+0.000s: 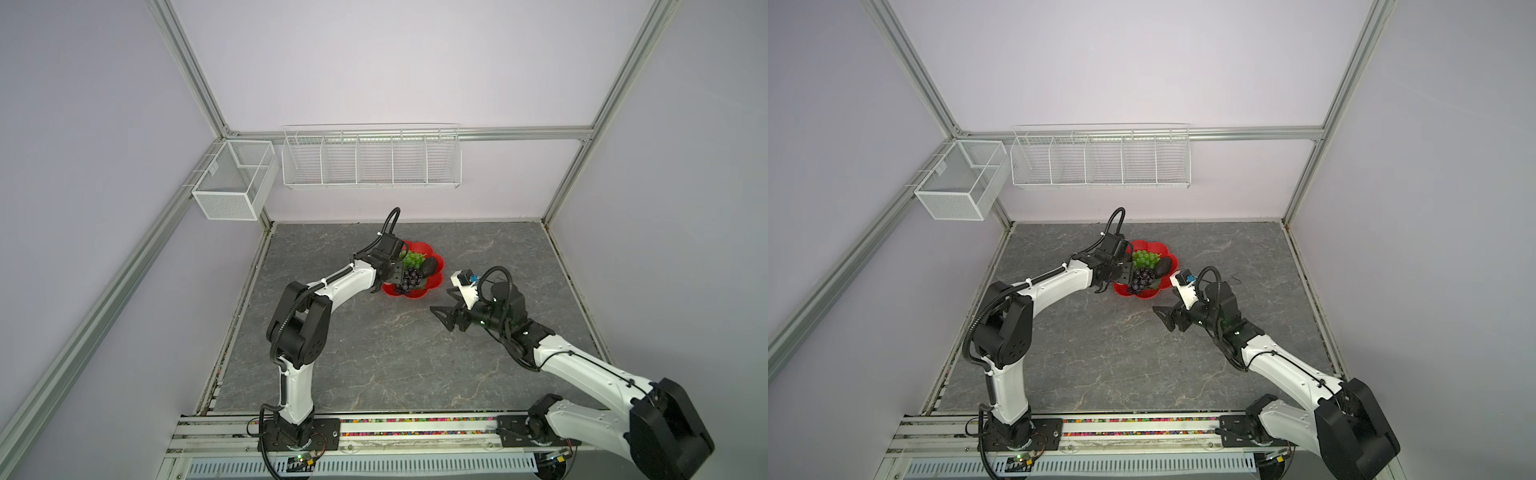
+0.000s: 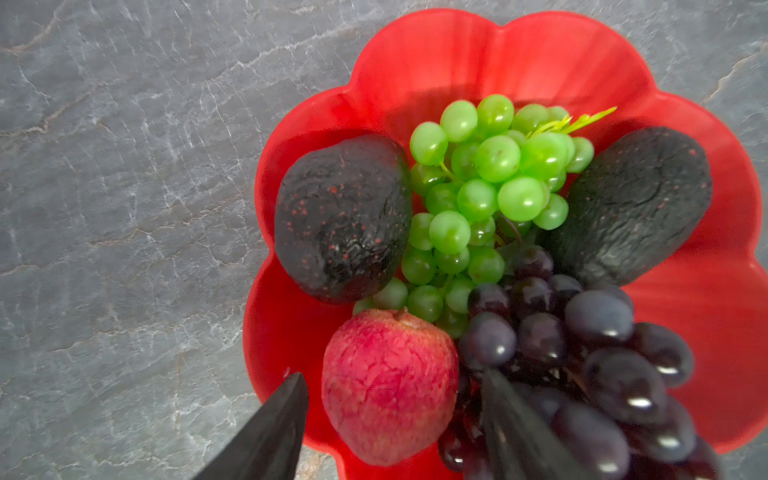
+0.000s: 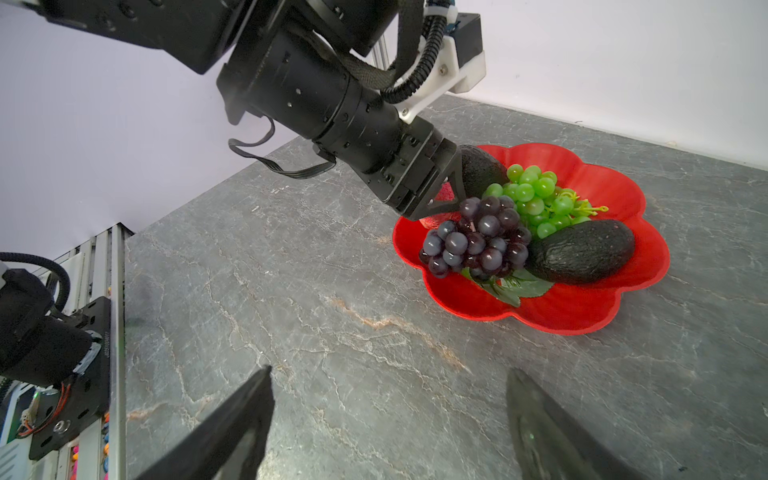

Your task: Place and organize the fake fruits in the fruit bowl

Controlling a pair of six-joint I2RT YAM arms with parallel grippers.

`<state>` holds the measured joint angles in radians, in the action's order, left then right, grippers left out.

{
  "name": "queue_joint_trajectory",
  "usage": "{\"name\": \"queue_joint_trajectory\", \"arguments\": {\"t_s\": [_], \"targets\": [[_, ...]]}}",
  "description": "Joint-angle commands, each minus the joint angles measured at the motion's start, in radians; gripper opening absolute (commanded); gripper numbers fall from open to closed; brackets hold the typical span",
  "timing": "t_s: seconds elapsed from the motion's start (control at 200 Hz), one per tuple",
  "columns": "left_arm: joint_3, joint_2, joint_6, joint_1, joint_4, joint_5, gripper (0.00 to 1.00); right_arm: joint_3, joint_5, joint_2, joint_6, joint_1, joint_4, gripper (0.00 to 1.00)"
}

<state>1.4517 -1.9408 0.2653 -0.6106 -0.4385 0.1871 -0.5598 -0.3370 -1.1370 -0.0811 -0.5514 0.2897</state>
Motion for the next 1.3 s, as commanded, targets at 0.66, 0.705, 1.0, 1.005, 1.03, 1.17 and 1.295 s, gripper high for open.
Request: {"name": "queue_joint_trajectory", "arguments": {"t_s": [0.66,0.705,1.0,1.005,1.03,1.17,1.295], "targets": [[-1.034,0.752,-0.107,0.406,0.803,0.614,0.99,0.166,0.741,-0.053,-0.010,0.465,0.171,0.89],[-1.075,0.691,-0.190,0.417,0.974,0.596,0.99,0.215,0.736,-0.081,0.010,0.476,0.293,0.89],[-1.025,0.415,-0.221,0.505,1.291,0.290,1.00,0.254,0.444,-0.422,0.107,0.553,0.789,0.89],[-1.022,0.412,-0.228,0.503,1.290,0.286,1.00,0.253,0.439,-0.429,0.109,0.553,0.798,0.89],[-1.015,0.422,-0.222,0.498,1.248,0.281,1.00,0.247,0.424,-0.438,0.116,0.552,0.791,0.89],[-1.099,0.389,-0.248,0.503,1.420,0.203,1.00,0.188,0.400,-0.411,0.113,0.560,0.632,0.88],[-1.087,0.414,-0.272,0.501,1.362,0.148,1.00,0.184,0.415,-0.401,0.119,0.553,0.610,0.88]]}}
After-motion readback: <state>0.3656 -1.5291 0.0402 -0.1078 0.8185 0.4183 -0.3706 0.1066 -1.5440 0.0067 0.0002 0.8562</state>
